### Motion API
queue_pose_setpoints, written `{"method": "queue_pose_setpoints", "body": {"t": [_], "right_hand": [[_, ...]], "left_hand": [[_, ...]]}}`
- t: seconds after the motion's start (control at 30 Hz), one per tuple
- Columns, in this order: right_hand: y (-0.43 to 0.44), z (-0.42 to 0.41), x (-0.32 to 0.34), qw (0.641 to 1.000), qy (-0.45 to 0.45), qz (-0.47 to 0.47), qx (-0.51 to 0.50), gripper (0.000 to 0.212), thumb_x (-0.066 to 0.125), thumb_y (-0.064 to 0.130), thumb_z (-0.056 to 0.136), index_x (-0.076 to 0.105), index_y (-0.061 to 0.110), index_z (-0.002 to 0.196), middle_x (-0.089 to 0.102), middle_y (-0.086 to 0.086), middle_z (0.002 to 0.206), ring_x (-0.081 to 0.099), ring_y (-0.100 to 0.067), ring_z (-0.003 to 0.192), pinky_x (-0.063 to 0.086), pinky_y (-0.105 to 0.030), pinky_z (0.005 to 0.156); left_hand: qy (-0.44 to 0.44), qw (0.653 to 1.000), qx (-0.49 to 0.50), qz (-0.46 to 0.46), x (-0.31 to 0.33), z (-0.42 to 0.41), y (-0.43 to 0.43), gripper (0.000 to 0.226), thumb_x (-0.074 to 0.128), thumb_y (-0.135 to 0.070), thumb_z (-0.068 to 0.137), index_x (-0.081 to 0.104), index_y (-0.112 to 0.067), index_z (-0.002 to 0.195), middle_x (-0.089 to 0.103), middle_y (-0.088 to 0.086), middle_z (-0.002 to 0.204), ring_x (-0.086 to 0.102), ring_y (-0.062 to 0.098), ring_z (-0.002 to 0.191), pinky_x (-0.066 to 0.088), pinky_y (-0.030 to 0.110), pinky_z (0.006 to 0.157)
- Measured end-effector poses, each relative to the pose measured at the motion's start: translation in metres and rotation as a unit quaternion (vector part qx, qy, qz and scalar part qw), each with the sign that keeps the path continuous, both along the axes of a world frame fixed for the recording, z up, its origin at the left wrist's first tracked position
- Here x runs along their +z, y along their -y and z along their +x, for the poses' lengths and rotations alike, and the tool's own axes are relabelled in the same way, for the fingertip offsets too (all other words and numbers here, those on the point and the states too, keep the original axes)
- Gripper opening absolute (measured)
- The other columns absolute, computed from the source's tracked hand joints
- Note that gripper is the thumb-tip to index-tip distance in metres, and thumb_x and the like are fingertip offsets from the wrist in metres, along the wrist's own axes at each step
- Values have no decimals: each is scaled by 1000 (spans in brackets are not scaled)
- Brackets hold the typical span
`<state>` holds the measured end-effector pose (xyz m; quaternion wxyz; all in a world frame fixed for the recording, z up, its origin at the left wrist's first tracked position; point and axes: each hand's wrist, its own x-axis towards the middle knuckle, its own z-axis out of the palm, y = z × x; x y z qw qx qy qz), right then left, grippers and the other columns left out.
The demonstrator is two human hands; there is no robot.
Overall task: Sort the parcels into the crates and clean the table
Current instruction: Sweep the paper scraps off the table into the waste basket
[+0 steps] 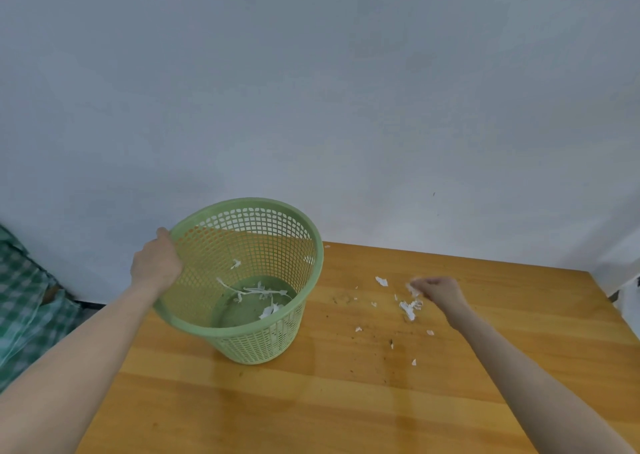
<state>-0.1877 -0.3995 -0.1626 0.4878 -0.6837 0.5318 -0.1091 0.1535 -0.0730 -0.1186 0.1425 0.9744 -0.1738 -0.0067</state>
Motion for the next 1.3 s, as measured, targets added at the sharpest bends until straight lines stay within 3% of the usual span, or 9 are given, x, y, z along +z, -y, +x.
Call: {"method": "queue_pose_setpoints", "body": {"t": [0.1, 0.23, 0.4, 0.47, 0.6, 0.73, 0.83, 0.97, 1.3], "right_hand": [[-20, 35, 48, 993, 113, -27, 36, 14, 65, 23, 88, 75, 18, 80, 70, -12, 86, 64, -31, 88, 53, -44, 91], [-76, 79, 105, 951, 253, -44, 172, 19, 55, 16, 94, 72, 20, 88, 72, 4, 96, 65, -17, 102, 51, -26, 90], [-120, 114, 104, 873, 140, -120, 452, 21, 57, 23, 94, 73, 17, 105, 64, 3, 122, 54, -7, 117, 36, -23, 103], [-117, 118, 95, 873, 136, -132, 450, 20, 56, 23, 94, 74, 18, 102, 61, 4, 127, 48, -8, 123, 31, -28, 107], [-83, 104, 75, 951, 193, -78, 228, 27, 47, 9, 95, 72, 13, 103, 64, 2, 120, 53, -9, 116, 38, -29, 104], [-37, 65, 25, 991, 53, -75, 97, 32, 41, 9, 95, 69, 12, 112, 66, -1, 91, 59, -17, 78, 44, -26, 68], [-14, 33, -22, 990, -84, -52, 101, 38, 38, 8, 94, 62, 11, 125, 61, -4, 70, 39, -15, 48, 33, -25, 47], [4, 6, -69, 959, -211, -17, 188, 41, 36, 8, 98, 44, 5, 138, 42, -19, 143, 54, -31, 115, 44, -34, 87], [1, 17, -103, 868, -360, -83, 333, 50, 34, 9, 97, 26, 6, 146, 19, -13, 154, 21, -27, 142, 27, -32, 111]], "left_hand": [[0, 1000, 4, 3, 1, 0, -1, 28, 50, 0, 83, 37, 1, 108, 56, 26, 98, 54, 45, 95, 35, 39, 69], [-5, 1000, 6, 0, 0, 2, -2, 27, 50, -1, 83, 37, -1, 106, 56, 26, 98, 53, 45, 95, 36, 39, 69], [-10, 1000, 0, -6, 0, 1, -2, 25, 51, -2, 82, 35, -4, 102, 56, 23, 94, 54, 43, 91, 36, 39, 67], [-10, 1000, -2, -8, 0, 1, -2, 25, 51, -2, 83, 37, -3, 104, 55, 23, 93, 54, 44, 92, 36, 38, 68], [-8, 1000, -3, -8, 2, 0, -2, 23, 49, -1, 83, 34, -5, 99, 53, 22, 90, 53, 45, 91, 36, 39, 68], [-8, 1000, -3, -10, 4, -2, -1, 25, 49, 0, 82, 36, -1, 104, 47, 17, 84, 52, 45, 91, 35, 39, 69], [-11, 1000, -4, -19, 5, -3, -1, 25, 48, 1, 82, 34, -3, 102, 44, 12, 76, 49, 38, 81, 36, 39, 65], [-17, 999, -5, -27, 4, -3, -2, 23, 48, 1, 82, 32, -6, 98, 49, 15, 79, 48, 35, 77, 36, 38, 63], [-3, 1000, -7, -14, 4, -3, -1, 24, 49, 0, 82, 31, -7, 96, 43, 12, 77, 52, 42, 85, 34, 38, 66]]}}
